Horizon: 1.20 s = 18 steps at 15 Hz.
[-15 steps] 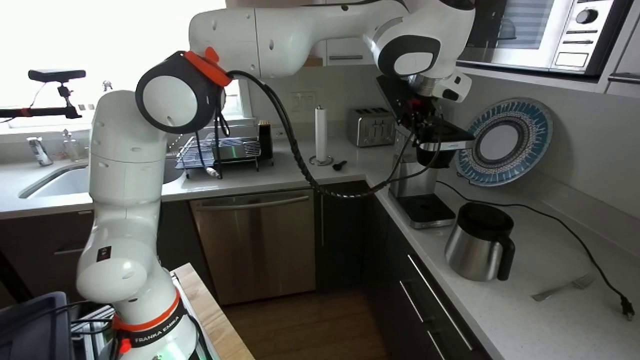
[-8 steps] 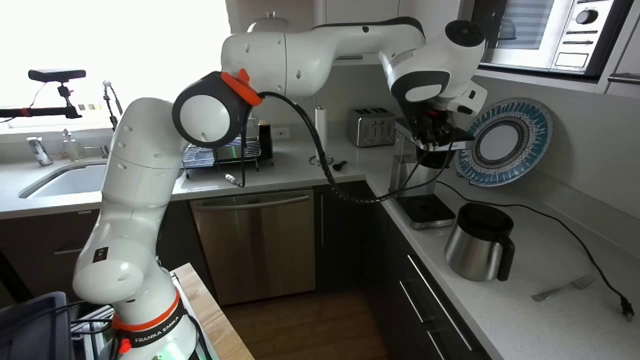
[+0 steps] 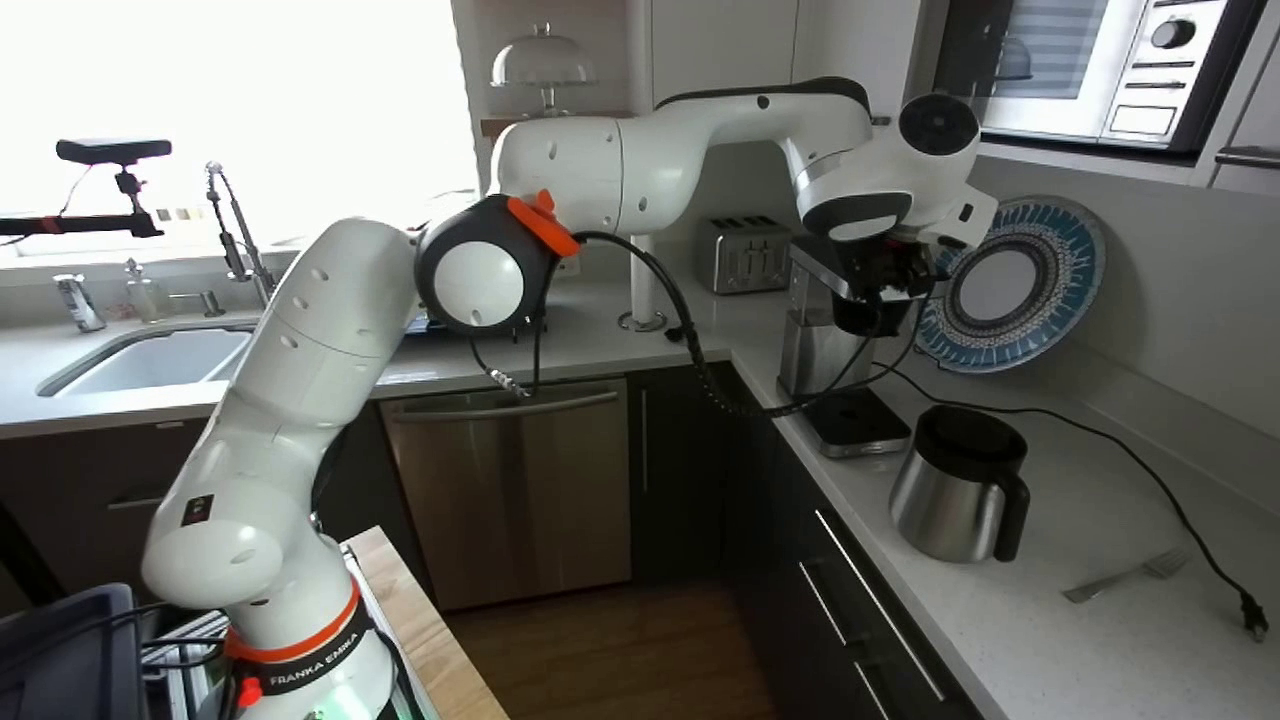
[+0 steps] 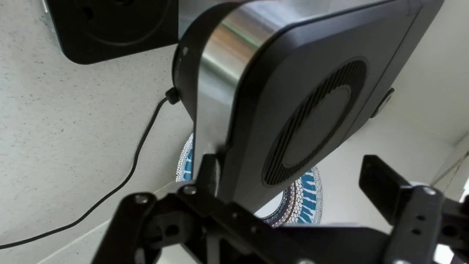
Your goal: Lift the black lid at the top of the coffee machine
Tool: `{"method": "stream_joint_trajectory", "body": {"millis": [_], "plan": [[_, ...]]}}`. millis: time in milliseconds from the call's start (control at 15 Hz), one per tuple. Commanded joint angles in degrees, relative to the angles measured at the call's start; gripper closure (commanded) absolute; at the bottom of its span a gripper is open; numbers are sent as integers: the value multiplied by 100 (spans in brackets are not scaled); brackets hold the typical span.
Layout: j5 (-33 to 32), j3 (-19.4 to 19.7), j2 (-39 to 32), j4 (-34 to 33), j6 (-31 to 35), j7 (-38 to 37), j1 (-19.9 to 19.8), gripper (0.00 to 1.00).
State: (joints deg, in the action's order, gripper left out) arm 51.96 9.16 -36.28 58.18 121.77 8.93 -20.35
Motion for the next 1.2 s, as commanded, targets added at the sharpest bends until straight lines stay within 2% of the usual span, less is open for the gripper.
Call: {"method": "stream_joint_trajectory", "body": {"millis": [0, 467, 1133], "plan": [[263, -130, -331, -490, 115, 44, -124, 0], [552, -211, -203, -509, -71, -315, -175, 0], [1029, -463, 133, -584, -126, -306, -227, 0]]}}
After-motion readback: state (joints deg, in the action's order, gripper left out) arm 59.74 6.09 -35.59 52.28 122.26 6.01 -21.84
